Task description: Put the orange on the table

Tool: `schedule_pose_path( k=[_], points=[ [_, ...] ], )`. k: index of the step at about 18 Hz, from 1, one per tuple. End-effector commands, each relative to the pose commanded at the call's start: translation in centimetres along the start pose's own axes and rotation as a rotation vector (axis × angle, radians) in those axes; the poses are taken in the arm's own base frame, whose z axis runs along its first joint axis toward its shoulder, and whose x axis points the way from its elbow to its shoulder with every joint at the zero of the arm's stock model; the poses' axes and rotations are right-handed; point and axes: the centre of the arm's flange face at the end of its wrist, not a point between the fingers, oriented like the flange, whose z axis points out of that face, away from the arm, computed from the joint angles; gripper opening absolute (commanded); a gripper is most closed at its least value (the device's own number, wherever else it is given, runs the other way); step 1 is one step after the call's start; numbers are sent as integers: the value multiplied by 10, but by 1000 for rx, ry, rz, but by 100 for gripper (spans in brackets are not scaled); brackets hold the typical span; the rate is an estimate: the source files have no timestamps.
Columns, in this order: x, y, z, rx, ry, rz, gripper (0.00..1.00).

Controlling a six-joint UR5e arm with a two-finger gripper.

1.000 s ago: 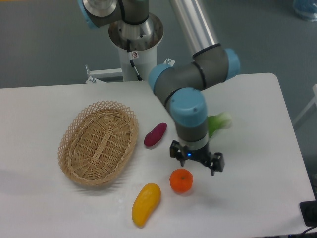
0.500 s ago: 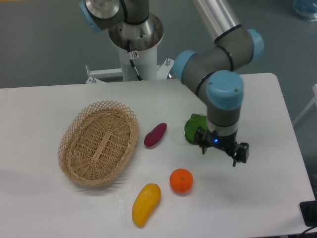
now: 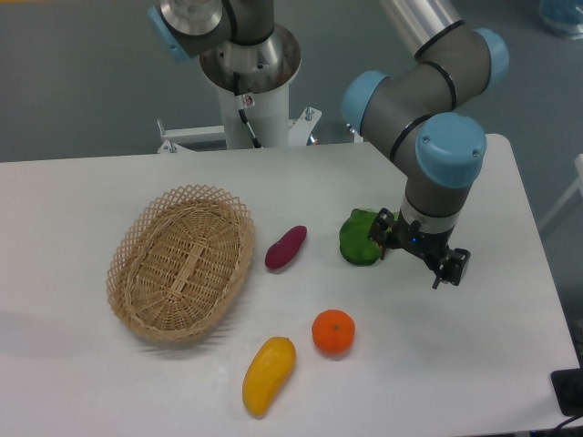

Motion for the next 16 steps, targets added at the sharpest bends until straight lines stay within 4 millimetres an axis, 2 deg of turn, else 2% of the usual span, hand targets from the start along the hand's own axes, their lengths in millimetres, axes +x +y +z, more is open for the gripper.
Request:
schedule_pose_path(
  k=[16],
  points=[
    [1, 0, 3, -10, 0, -2, 100]
  ],
)
